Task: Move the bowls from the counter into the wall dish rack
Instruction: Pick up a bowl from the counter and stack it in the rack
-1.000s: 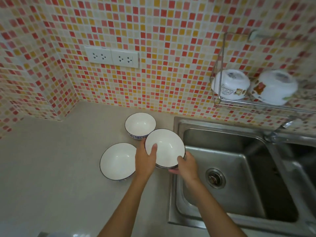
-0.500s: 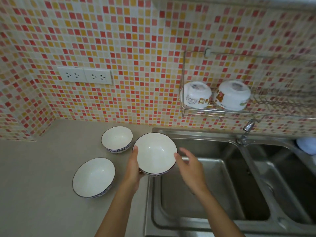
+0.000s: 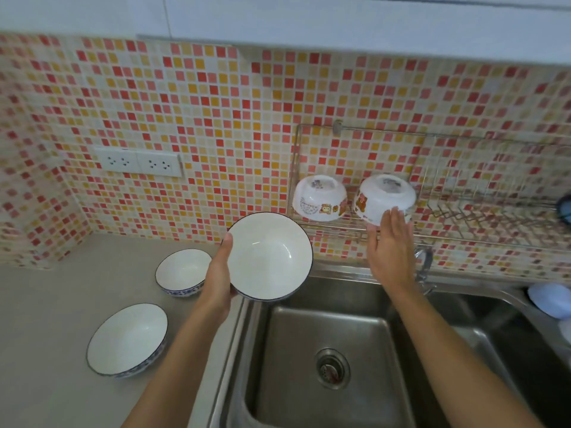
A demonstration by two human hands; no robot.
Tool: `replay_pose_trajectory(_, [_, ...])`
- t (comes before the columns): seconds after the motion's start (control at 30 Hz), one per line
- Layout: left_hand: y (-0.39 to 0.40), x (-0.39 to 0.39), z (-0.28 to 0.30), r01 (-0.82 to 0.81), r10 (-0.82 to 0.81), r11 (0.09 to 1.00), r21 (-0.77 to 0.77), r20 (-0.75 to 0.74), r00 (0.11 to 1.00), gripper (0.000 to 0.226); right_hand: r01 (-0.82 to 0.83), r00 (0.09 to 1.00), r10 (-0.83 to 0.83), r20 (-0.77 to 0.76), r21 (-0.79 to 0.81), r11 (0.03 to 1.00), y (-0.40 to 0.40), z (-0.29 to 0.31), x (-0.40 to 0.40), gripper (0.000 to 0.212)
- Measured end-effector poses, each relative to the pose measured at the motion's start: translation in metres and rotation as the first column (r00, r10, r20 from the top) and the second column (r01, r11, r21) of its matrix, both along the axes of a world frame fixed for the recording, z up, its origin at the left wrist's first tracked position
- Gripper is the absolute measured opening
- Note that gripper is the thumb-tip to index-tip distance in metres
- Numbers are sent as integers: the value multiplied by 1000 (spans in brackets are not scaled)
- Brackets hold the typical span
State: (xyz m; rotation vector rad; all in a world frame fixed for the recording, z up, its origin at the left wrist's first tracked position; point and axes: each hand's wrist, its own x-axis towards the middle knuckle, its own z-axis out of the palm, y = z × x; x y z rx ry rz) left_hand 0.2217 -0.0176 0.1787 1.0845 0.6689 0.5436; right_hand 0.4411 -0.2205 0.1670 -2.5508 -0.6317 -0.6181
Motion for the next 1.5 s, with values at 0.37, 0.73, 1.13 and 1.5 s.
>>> replay_pose_trajectory(0.37, [-50, 60, 49, -61, 54, 986, 155, 54, 997, 33, -47, 981, 37, 192, 51, 998, -15, -13, 44, 53])
replay_pose_trajectory(0.73, [-40, 129, 96, -60, 48, 889, 454, 39, 998, 78, -89, 937, 51, 345, 95, 991, -8, -31, 39, 48])
replay_pose_trajectory(1.13, [-20, 209, 114, -97, 124, 420, 902, 49, 991, 49, -101, 909, 50, 415, 103, 990, -8, -36, 44, 44])
replay_pose_trajectory(1.5, [-6, 223, 96, -96, 174, -26, 995, 99, 980, 60, -100, 915, 48, 402, 109, 989, -6, -34, 43, 46])
